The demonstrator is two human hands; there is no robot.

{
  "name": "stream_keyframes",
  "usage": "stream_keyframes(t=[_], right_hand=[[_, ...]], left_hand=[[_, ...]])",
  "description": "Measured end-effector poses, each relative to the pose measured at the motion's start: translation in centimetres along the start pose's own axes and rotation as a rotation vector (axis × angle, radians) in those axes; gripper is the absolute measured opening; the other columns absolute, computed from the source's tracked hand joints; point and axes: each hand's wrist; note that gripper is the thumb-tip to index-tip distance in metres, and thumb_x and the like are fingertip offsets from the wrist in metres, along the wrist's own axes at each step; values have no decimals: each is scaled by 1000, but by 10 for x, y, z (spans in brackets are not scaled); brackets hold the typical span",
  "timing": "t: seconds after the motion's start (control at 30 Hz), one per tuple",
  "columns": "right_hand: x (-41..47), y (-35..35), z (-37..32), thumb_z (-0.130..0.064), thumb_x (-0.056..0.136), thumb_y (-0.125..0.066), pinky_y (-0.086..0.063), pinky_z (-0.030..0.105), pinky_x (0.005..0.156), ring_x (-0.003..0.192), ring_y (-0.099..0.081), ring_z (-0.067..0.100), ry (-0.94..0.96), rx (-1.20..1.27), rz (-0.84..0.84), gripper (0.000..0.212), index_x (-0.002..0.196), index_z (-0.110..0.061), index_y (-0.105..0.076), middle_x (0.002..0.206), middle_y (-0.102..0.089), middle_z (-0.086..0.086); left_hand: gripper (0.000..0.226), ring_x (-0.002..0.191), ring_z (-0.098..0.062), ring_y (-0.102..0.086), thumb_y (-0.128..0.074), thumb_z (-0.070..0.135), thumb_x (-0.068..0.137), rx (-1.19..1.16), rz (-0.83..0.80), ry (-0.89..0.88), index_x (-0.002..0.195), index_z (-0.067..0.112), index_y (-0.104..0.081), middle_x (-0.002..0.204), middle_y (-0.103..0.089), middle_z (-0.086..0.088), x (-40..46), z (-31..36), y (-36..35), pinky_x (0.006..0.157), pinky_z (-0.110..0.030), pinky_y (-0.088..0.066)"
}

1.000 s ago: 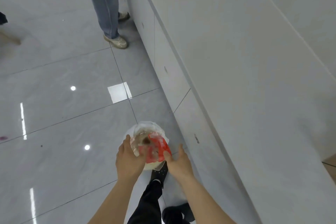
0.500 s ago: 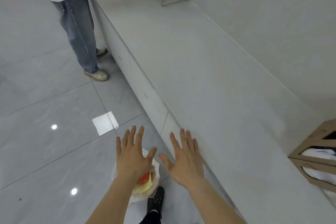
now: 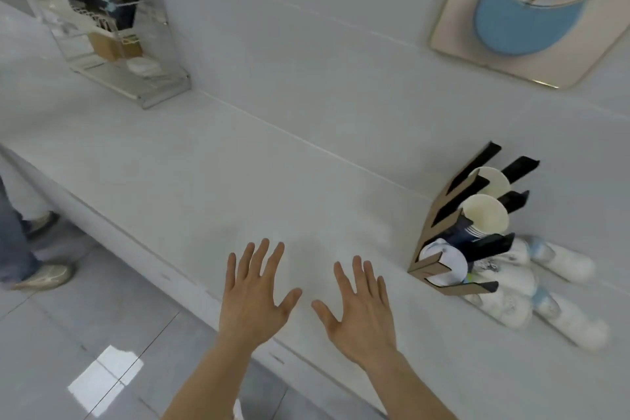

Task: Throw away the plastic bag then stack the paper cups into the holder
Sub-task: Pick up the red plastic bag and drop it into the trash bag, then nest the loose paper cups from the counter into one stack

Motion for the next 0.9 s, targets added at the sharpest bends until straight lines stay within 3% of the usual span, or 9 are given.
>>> stream_keyframes(t=[0.1, 0.23, 0.43, 0.53, 0.6, 0.67, 0.73, 0.9], right_hand=[[-16, 11, 44, -80, 90, -23, -6, 47, 128, 160, -5, 30, -135, 29, 43, 90, 162, -28, -25, 173, -11, 10], [-45, 24, 105, -81, 90, -20, 2, 43, 128, 161, 7, 28, -320, 45, 29, 90, 164, -31, -11, 174, 2, 7], [-89, 32, 180, -85, 71, 2, 2, 42, 129, 160, 10, 26, -532, 109, 30, 107, 164, -32, -7, 174, 6, 6], [-103, 37, 217, -85, 69, 4, 1, 42, 130, 161, 9, 25, -587, 135, 19, 109, 164, -32, -7, 174, 6, 6], [-110, 39, 242, -84, 75, 0, -1, 42, 130, 161, 7, 25, -619, 165, 14, 104, 164, -31, -8, 174, 5, 6], [-113, 42, 270, -78, 90, -17, -3, 42, 131, 161, 4, 26, -640, 183, 8, 88, 164, -31, -8, 174, 4, 7], [-116, 46, 300, -70, 97, -30, -7, 41, 131, 161, 0, 26, -654, 195, 6, 81, 164, -30, -9, 174, 1, 7], [-121, 59, 375, -57, 101, -40, -23, 40, 126, 159, -16, 27, -719, 256, 27, 73, 163, -27, -15, 173, -10, 9]], left_hand=[[86, 154, -28, -17, -34, 77, 87, -5, -41, -130, 158, 30, -22, 165, -27, -2, 17, 45, -15, 124, -52, -8], [85, 152, -27, -23, -33, 77, 87, -26, -134, -290, 158, 31, -23, 163, -31, -1, 22, 107, -41, 123, -46, -6], [85, 148, -23, -33, -38, 76, 83, -47, -287, -436, 156, 33, -28, 159, -40, 2, 4, 185, -86, 119, -37, -5], [85, 152, -19, -21, -37, 73, 83, -69, -358, -491, 157, 36, -17, 164, -26, 6, -10, 222, -104, 119, -34, 2], [86, 154, -16, -9, -36, 71, 84, -66, -429, -519, 158, 38, -6, 167, -13, 9, -15, 249, -114, 120, -31, 7], [86, 154, -14, -5, -38, 68, 85, -49, -462, -557, 158, 39, -2, 167, -8, 10, -17, 281, -123, 123, -30, 7], [85, 154, -13, -6, -41, 65, 87, -40, -486, -592, 157, 39, -1, 167, -8, 10, -15, 313, -133, 124, -32, 2], [85, 153, -15, -9, -51, 56, 89, 4, -459, -616, 158, 36, -5, 166, -10, 8, 6, 385, -157, 126, -33, -4]])
Point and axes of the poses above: each hand's wrist, its own x-axis towards the middle knuckle, its own y-axis out of the back of the hand, z = x × y
